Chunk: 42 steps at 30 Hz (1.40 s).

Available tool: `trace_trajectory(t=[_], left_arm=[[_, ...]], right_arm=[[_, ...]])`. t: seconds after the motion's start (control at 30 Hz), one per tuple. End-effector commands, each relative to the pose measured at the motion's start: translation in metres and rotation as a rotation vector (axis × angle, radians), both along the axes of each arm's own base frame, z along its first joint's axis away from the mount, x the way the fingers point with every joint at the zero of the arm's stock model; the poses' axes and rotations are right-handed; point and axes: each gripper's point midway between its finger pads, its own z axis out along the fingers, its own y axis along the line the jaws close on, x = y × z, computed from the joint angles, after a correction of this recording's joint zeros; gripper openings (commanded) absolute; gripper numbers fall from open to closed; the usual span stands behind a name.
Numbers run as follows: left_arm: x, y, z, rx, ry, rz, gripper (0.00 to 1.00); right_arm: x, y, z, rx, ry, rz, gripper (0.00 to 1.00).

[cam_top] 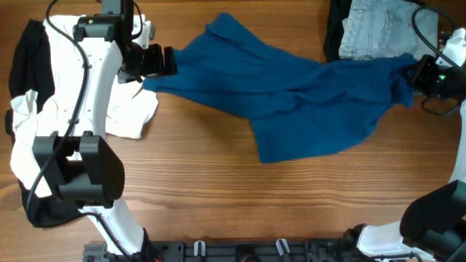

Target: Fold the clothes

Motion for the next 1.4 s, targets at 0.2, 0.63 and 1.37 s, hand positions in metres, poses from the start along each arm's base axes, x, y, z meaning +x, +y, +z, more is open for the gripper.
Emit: trace_trajectory(t=[0.2,0.63,1.37], left_arm=[[0.015,-0.015,-0.095,-0.006,0.095,-0.009,1.0],[0.006,-0.005,-0.16,0.12,0.211,-0.023,0.72],[-0.003,0.03,0.002,0.047,0.001,0.232,0.04]], right_arm=[[-0.014,-0.043,0.009,0.061,-0.014,-0.15,0.97],[-0.004,0.062,0.0,0.089,0.061,0.156,0.99],[-0.066,0.205,-0.034,0.054,0.356,0.553,0.89]])
